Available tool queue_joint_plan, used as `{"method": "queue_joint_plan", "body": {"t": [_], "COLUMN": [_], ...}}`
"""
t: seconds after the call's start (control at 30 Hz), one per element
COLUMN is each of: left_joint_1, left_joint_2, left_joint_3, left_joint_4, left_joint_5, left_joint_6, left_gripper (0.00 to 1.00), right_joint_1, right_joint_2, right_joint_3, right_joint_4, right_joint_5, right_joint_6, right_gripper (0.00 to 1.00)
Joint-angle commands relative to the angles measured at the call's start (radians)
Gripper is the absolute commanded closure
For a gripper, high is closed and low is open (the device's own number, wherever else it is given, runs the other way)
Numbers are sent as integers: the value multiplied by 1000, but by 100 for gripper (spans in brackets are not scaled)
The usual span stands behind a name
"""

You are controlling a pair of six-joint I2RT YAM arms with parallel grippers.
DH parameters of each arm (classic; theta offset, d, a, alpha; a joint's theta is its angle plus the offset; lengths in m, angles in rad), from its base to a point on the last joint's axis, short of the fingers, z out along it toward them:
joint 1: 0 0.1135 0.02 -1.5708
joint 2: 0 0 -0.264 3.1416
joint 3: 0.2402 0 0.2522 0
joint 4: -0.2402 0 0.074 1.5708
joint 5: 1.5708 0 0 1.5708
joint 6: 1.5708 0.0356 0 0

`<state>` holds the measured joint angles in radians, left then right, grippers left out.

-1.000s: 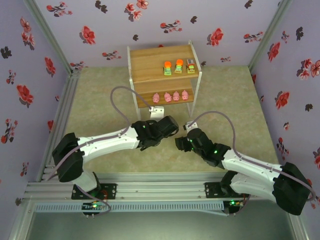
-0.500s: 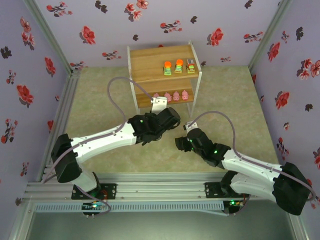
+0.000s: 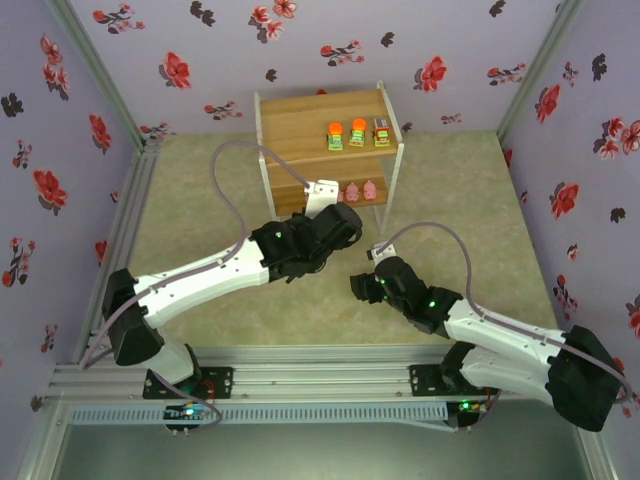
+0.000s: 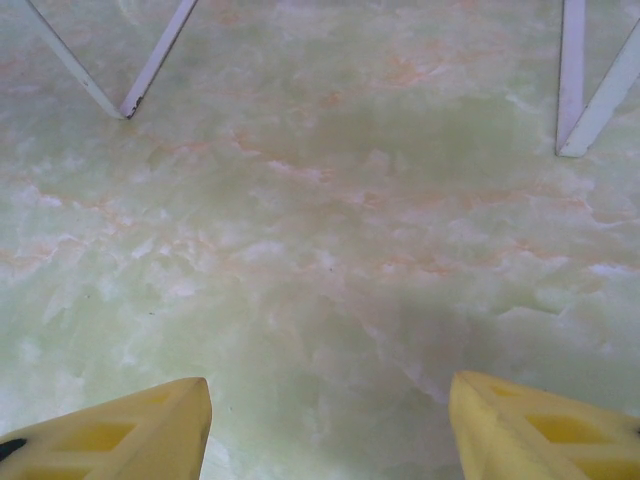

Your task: Place and organize the plastic toys onto the shelf

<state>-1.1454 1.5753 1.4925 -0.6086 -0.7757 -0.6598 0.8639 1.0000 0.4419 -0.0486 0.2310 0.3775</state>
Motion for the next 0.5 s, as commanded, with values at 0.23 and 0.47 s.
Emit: {"method": "queue_joint_plan", "body": {"t": [0.23,0.47], "left_joint_1": [7,13], "left_joint_2": [-12,-8], "left_joint_3": [107,159], "left_joint_4": [1,23], "left_joint_5": [-64,-77], "left_joint_6": [101,157], "left_gripper": [71,71], "right_joint_1": [-4,-4], "right_joint_2": [-15,-12], "right_joint_3": [-12,-11], "right_joint_4": [6,8], "right_joint_5": [4,4], "right_joint_6": [3,3], "right_gripper": [35,35]}}
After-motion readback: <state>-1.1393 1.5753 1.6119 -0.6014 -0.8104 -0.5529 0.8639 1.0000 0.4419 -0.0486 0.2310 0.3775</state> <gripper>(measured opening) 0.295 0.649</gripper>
